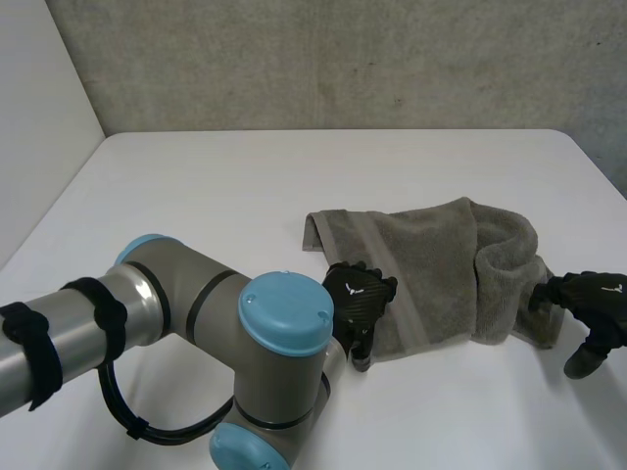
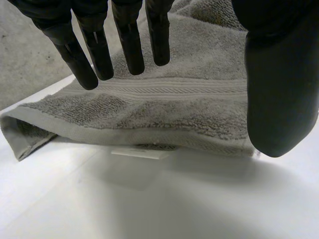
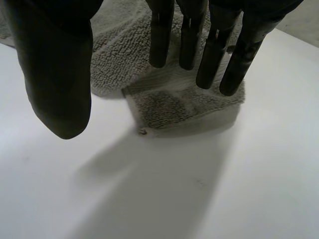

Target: Fold the towel.

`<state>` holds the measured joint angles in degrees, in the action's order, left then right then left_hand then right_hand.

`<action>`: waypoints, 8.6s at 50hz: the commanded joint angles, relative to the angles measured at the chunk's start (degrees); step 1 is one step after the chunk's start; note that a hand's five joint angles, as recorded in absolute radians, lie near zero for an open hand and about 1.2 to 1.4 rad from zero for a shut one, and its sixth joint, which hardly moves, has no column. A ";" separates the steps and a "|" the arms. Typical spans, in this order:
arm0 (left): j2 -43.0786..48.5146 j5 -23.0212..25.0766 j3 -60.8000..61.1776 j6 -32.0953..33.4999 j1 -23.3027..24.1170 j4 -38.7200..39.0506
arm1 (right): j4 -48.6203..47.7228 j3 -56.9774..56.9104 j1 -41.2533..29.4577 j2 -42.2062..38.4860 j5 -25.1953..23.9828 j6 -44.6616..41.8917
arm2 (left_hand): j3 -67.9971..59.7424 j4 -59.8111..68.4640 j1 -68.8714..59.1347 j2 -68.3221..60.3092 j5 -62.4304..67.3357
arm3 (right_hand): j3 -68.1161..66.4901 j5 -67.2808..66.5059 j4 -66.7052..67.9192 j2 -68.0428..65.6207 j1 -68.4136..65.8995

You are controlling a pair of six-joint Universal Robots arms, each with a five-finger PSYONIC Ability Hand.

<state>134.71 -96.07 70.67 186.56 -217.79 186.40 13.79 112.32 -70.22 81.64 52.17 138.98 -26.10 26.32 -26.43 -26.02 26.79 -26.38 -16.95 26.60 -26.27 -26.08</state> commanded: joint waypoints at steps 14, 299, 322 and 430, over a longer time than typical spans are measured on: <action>5.56 0.01 -6.33 0.03 0.08 -0.25 | -0.78 0.61 0.08 -3.85 -1.11 -0.73 | -7.98 7.76 -7.65 -8.06 -2.71 | 0.31 0.89 -0.53 0.20 0.02; -17.20 -10.37 27.85 6.45 -20.31 11.88 | -25.38 -4.13 -25.93 -13.17 15.06 7.80 | 7.30 -7.52 7.64 7.22 -18.00 | -6.07 -5.50 5.85 -6.18 -6.37; -20.19 -10.19 31.02 6.62 -17.49 11.26 | -28.38 -9.49 -27.25 -18.09 19.19 9.64 | 11.17 -11.39 11.51 11.09 -21.87 | -14.49 -13.91 14.27 -14.60 -14.78; -36.89 -4.21 26.10 16.64 -20.83 8.01 | 9.33 -31.90 -24.70 -1.37 14.62 -1.14 | -53.90 53.68 -53.57 -53.98 43.21 | -53.62 -53.05 53.40 -53.73 -53.92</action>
<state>92.63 -100.31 97.76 199.59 -237.97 196.12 19.54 81.38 -94.43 85.65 65.19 148.89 -88.32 86.56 -81.54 -85.38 85.81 -76.36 -66.02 76.92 -74.44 -75.80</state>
